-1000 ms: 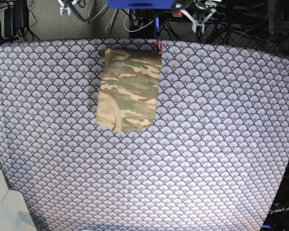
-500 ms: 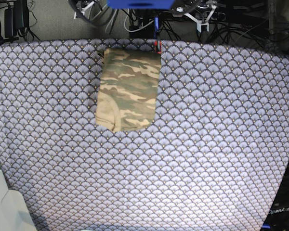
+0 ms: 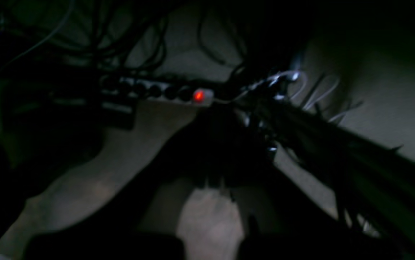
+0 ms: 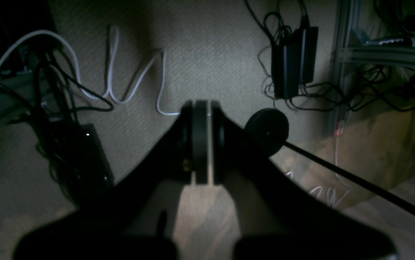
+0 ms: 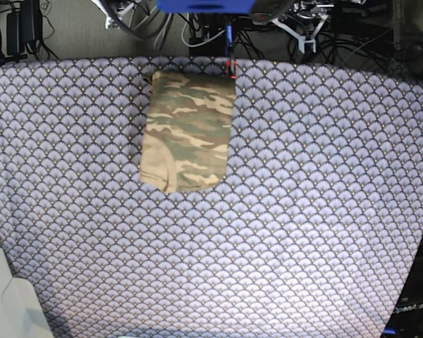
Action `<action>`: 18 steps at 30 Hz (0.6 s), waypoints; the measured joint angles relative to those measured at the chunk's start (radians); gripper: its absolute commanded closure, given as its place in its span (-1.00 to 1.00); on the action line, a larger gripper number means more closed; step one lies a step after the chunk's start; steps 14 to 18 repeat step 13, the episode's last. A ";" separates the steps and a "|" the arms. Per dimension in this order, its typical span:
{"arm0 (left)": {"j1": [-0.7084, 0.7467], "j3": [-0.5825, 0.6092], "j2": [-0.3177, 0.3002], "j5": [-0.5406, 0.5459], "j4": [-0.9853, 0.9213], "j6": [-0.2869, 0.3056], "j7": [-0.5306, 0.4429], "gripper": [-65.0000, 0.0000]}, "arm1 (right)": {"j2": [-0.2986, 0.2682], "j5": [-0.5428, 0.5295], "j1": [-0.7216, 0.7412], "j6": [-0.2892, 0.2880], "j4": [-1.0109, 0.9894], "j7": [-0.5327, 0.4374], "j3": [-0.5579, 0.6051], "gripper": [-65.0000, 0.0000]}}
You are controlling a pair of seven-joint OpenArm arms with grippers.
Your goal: Fold the T-shirt properly
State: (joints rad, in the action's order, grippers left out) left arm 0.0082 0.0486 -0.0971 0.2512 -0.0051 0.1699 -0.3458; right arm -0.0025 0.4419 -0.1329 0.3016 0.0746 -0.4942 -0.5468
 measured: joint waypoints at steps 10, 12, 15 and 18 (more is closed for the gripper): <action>-0.003 0.000 0.005 -0.003 0.005 0.006 -0.004 0.98 | -0.006 0.000 -0.002 0.002 -0.035 -0.001 0.000 1.00; 0.004 0.000 0.007 -0.003 0.005 0.006 -0.004 0.98 | -0.018 0.000 -0.004 0.003 -0.035 -0.002 0.000 1.00; 0.006 0.000 0.009 -0.003 0.005 0.006 -0.004 0.98 | -0.019 0.000 -0.010 0.002 -0.029 0.001 0.000 1.00; 0.006 0.000 0.009 -0.003 0.005 0.006 -0.004 0.98 | -0.019 0.000 -0.010 0.002 -0.029 0.001 0.000 1.00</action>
